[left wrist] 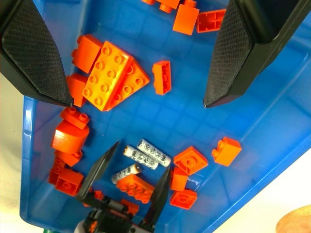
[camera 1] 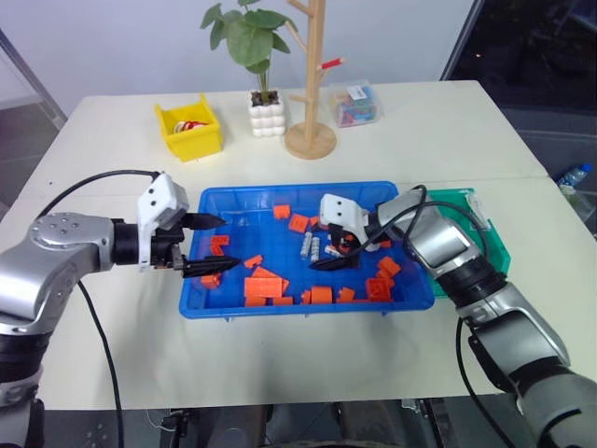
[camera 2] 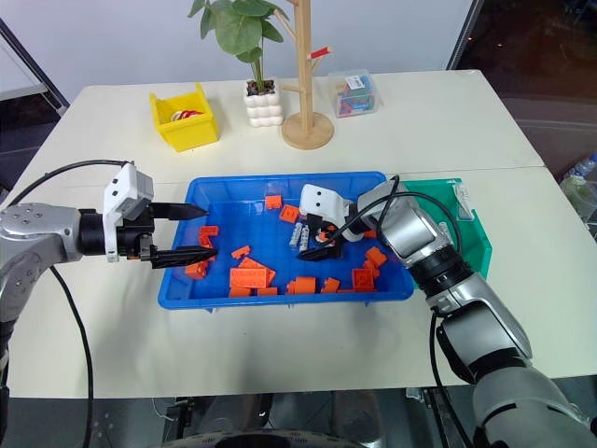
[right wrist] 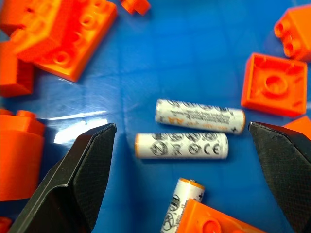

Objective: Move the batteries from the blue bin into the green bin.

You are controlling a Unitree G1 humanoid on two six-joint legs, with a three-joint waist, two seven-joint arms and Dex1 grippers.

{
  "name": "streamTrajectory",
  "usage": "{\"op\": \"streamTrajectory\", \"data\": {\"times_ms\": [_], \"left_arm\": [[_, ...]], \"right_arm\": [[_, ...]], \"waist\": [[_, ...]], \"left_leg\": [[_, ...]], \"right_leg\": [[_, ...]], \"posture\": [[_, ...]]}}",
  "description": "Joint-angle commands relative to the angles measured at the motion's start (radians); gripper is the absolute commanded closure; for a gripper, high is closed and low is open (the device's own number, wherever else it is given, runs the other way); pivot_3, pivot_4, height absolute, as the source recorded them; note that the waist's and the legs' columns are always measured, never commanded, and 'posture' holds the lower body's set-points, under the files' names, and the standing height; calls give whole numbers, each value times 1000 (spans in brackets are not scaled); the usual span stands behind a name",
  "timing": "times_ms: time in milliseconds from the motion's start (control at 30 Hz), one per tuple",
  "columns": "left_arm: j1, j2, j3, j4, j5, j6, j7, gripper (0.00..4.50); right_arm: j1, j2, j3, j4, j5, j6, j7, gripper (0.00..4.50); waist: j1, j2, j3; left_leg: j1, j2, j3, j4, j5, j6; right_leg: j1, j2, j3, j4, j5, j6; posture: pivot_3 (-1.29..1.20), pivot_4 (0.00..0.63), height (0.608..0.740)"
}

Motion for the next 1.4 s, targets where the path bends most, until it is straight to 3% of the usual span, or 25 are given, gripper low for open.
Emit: {"op": "streamTrajectory", "data": {"times_ms": [33,333,433,533,567,1100,1167,1267,1400], "left_arm": [[-14,0,14,-31,-14,-1,8,0],[-10,-22,18,-44,-14,0,38,0],[-9,-25,21,-47,-14,1,46,0],[-8,-24,24,-51,-16,3,49,0],[-7,-23,26,-52,-17,3,50,0],[-16,-35,10,-35,-8,-8,54,0],[-15,-38,11,-36,-7,-7,56,0],[-9,-40,14,-39,-7,-6,59,0],[-5,-43,15,-41,-7,-5,65,0]], "right_arm": [[-15,27,-11,29,-16,-23,-16,23],[-47,71,-17,117,-40,-38,-36,23],[-43,70,-16,120,-43,-41,-31,721],[-38,67,-15,112,-43,-41,-24,2199],[-37,66,-16,110,-44,-41,-24,2213],[-61,73,-49,36,-24,24,-31,2212],[-55,67,-43,31,-29,24,-26,1164],[-57,70,-41,33,-37,29,-35,52],[-71,81,-38,29,-37,38,-35,52]], "waist": [[0,0,0],[0,0,0],[0,0,0],[0,0,0],[0,0,0],[1,0,0],[0,0,0],[0,0,0],[0,0,0]], "left_leg": [[0,0,0,0,0,0],[0,0,0,0,0,0],[1,0,0,0,0,0],[1,0,0,0,0,0],[1,0,0,0,0,0],[0,0,0,0,0,0],[0,0,0,0,0,0],[0,0,0,0,0,0],[0,0,0,0,0,0]], "right_leg": [[0,0,0,0,0,0],[0,0,0,0,0,0],[0,0,0,0,0,0],[0,0,0,0,0,0],[0,0,0,0,0,0],[0,0,0,0,0,0],[0,0,0,0,0,0],[0,0,0,0,0,0],[0,0,0,0,0,0]], "posture": [[0,150,740],[0,150,740],[0,150,740],[0,150,740],[0,150,740],[0,150,740],[0,150,740],[0,150,740],[0,150,740]]}}
